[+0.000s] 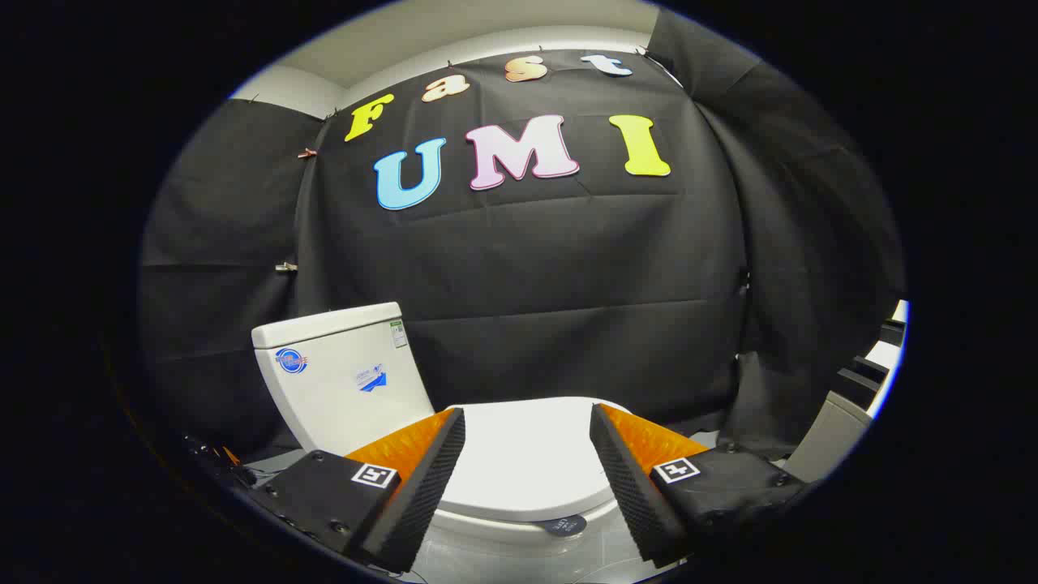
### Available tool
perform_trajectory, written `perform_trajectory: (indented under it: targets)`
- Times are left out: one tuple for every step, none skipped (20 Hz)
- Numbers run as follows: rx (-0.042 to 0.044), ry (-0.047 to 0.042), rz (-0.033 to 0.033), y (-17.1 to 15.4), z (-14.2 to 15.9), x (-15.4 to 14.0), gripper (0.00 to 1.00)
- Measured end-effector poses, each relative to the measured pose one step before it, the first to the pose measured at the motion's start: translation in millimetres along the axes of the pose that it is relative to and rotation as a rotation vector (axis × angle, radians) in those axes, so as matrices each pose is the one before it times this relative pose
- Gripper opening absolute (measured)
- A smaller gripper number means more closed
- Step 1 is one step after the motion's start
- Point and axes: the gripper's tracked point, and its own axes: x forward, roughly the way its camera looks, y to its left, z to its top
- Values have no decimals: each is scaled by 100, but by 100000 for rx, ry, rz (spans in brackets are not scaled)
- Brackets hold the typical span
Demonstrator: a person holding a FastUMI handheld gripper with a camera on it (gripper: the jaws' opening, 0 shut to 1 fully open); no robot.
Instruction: Open the toilet lid.
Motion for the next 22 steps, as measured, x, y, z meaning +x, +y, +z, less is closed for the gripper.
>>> perform_trajectory:
  targets:
    - [-208, -601, -154, -108, 168, -57, 99]
    - [-126, -253, -86, 23, 83, -60, 99]
    - [-150, -178, 25, 36, 29, 38, 99]
    - [-20, 235, 137, 17, -70, 16, 99]
    - [-7, -25, 10, 36, -54, -38, 99]
    - [-228, -199, -65, -27, 50, -14, 99]
    - [-68, -90, 18, -16, 52, -12, 99]
    - [-53, 55, 47, 26, -27, 4, 99]
    - [82, 172, 161, 19, -70, -15, 99]
    - [122, 76, -142, 0, -50, 47, 99]
    - [8, -166, -21, -60, 25, -114, 99]
    - [-187, -132, -103, -32, 71, 35, 99]
    - [-240, 287, 59, 33, -81, 127, 99]
    - [-144, 79, 83, 2, -44, 58, 99]
    - [82, -107, 46, -18, 102, -67, 99]
    - [109, -32, 26, 19, 64, 41, 99]
    - [219, 134, 32, -31, -68, -29, 99]
    - [140, 279, -16, -38, -74, 46, 99]
    - [17, 20, -26, 38, -29, -39, 99]
    - [-15, -14, -95, -34, 26, 4, 99]
    - [77, -2, -43, -23, 11, 48, 99]
    - [155, 57, 64, -31, -26, 37, 99]
